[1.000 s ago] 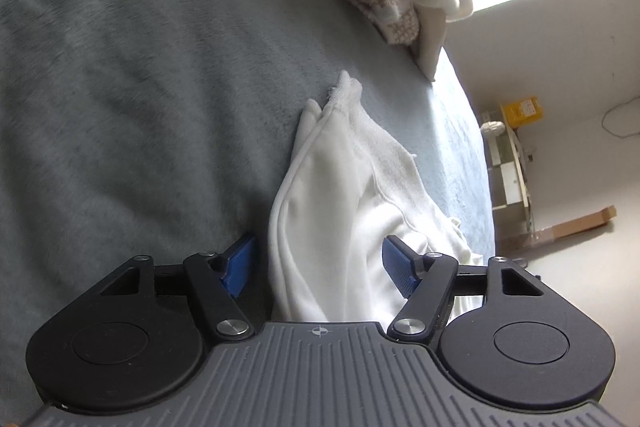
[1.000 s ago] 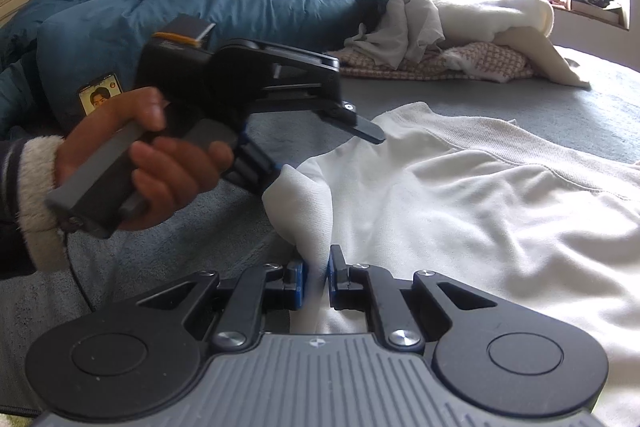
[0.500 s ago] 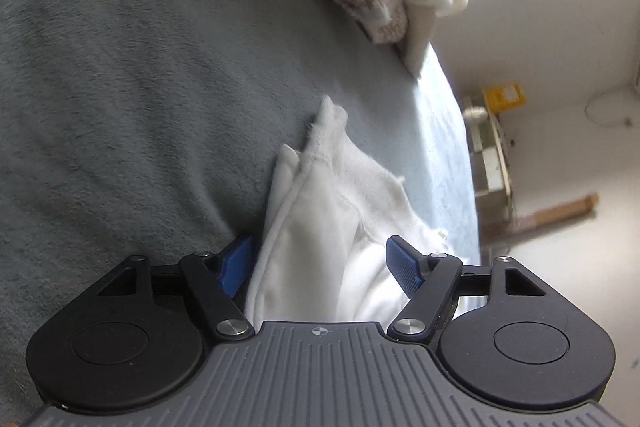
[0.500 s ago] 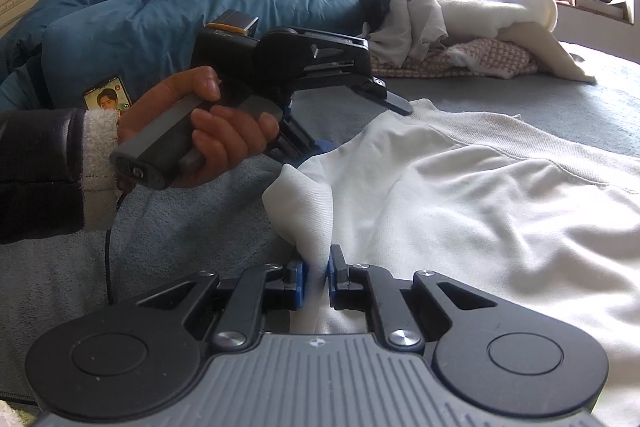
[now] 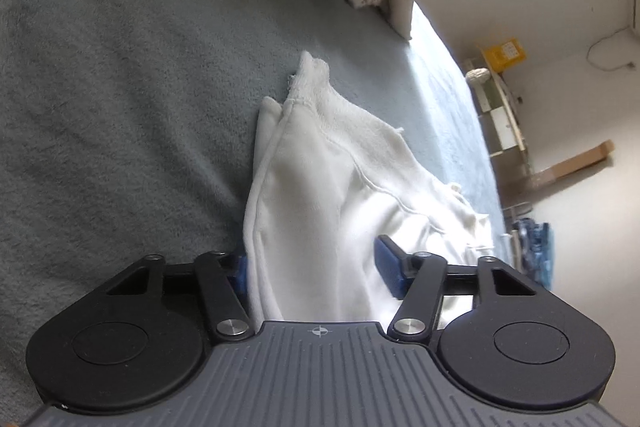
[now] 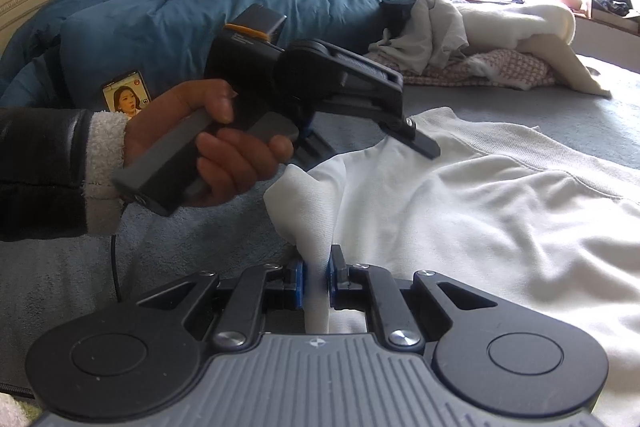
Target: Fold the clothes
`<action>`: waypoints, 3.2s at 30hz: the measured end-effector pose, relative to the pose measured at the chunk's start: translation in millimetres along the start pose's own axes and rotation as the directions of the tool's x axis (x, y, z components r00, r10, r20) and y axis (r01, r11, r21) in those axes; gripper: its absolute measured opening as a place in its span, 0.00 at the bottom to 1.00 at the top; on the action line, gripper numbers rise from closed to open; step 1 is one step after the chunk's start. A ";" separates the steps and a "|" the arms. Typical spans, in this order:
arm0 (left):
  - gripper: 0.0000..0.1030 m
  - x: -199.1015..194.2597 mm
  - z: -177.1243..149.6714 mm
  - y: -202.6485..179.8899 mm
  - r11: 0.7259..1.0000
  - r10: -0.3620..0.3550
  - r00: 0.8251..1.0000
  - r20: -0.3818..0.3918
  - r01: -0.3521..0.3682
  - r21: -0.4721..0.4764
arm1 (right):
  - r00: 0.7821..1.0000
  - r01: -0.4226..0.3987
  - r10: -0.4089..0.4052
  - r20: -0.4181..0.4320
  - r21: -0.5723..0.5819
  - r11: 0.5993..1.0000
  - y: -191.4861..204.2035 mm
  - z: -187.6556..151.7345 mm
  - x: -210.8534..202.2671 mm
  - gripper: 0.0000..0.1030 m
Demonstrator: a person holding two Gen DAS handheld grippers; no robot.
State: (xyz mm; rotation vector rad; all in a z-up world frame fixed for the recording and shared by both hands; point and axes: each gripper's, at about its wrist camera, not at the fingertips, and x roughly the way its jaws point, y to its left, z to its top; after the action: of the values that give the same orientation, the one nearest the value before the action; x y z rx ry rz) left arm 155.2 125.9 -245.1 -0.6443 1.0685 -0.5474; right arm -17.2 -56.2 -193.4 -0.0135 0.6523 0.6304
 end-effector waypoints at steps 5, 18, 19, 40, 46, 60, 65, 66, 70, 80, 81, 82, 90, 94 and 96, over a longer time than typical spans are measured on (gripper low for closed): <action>0.28 -4.1 -1.3 -0.9 0.998 0.064 0.998 0.019 -0.064 0.029 | 1.000 -0.006 0.006 -0.001 0.023 1.000 -3.1 0.1 0.0 0.11; 0.33 4.2 12.1 41.1 0.959 -0.117 0.993 0.032 0.121 -0.255 | 1.000 -0.021 0.021 -0.013 0.033 0.999 -3.4 -1.2 3.2 0.11; 0.33 5.4 13.3 39.5 0.962 -0.113 0.993 0.030 0.117 -0.246 | 1.000 -0.021 0.021 -0.013 0.034 0.999 -3.6 -1.4 3.2 0.11; 0.13 6.4 7.8 -13.3 0.992 0.123 0.989 0.083 -0.124 0.009 | 1.000 -0.008 0.009 -0.017 0.032 0.999 -0.5 -1.8 4.4 0.11; 0.11 2.1 9.7 -23.4 0.991 0.129 0.986 0.105 -0.131 0.013 | 1.000 0.002 -0.002 -0.012 0.011 1.000 0.9 2.2 -3.2 0.11; 0.09 -2.5 25.3 -98.3 0.996 0.080 0.989 0.127 -0.085 0.032 | 0.989 0.066 -0.087 0.119 0.168 0.984 -31.0 14.8 -67.9 0.10; 0.09 19.4 30.4 -146.2 0.991 0.070 0.992 0.103 -0.081 0.105 | 0.970 0.110 -0.163 0.180 0.274 0.955 -52.8 13.2 -98.7 0.10; 0.09 26.0 30.7 -156.6 0.989 0.070 0.993 0.096 -0.082 0.124 | 0.965 0.122 -0.184 0.188 0.301 0.946 -58.3 11.8 -104.5 0.10; 0.09 55.5 30.2 -193.9 0.979 0.077 0.995 0.065 -0.088 0.186 | 0.941 0.147 -0.261 0.216 0.434 0.889 -84.2 3.5 -127.2 0.10; 0.09 124.4 11.4 -272.8 0.936 0.116 0.993 -0.008 -0.107 0.337 | 0.874 0.117 -0.412 0.256 0.712 0.692 -140.5 -27.8 -171.9 0.10; 0.09 131.9 8.2 -279.8 0.929 0.121 0.992 -0.017 -0.107 0.354 | 0.866 0.113 -0.429 0.256 0.736 0.668 -145.7 -33.5 -176.7 0.10; 0.09 139.6 5.1 -286.6 0.922 0.127 0.992 -0.026 -0.108 0.371 | 0.858 0.108 -0.446 0.255 0.759 0.642 -151.1 -39.3 -181.4 0.10; 0.09 205.4 -36.3 -341.0 0.829 0.219 0.973 -0.072 -0.146 0.540 | 0.836 -0.047 -0.497 0.233 0.932 0.358 -196.6 -98.7 -208.5 0.10; 0.09 229.3 -51.3 -351.9 0.803 0.248 0.964 -0.091 -0.152 0.576 | 0.826 -0.123 -0.516 0.227 0.966 0.227 -211.5 -126.9 -216.7 0.10; 0.09 237.5 -59.3 -357.2 0.797 0.248 0.964 -0.096 -0.147 0.585 | 0.818 -0.154 -0.530 0.225 0.972 0.175 -217.1 -139.2 -221.2 0.10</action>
State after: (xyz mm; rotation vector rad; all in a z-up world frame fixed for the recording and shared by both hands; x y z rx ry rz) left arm 156.7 -298.0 -156.9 0.0542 1.0414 -0.7086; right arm -112.1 -381.5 -217.8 1.3040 0.3724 -0.2081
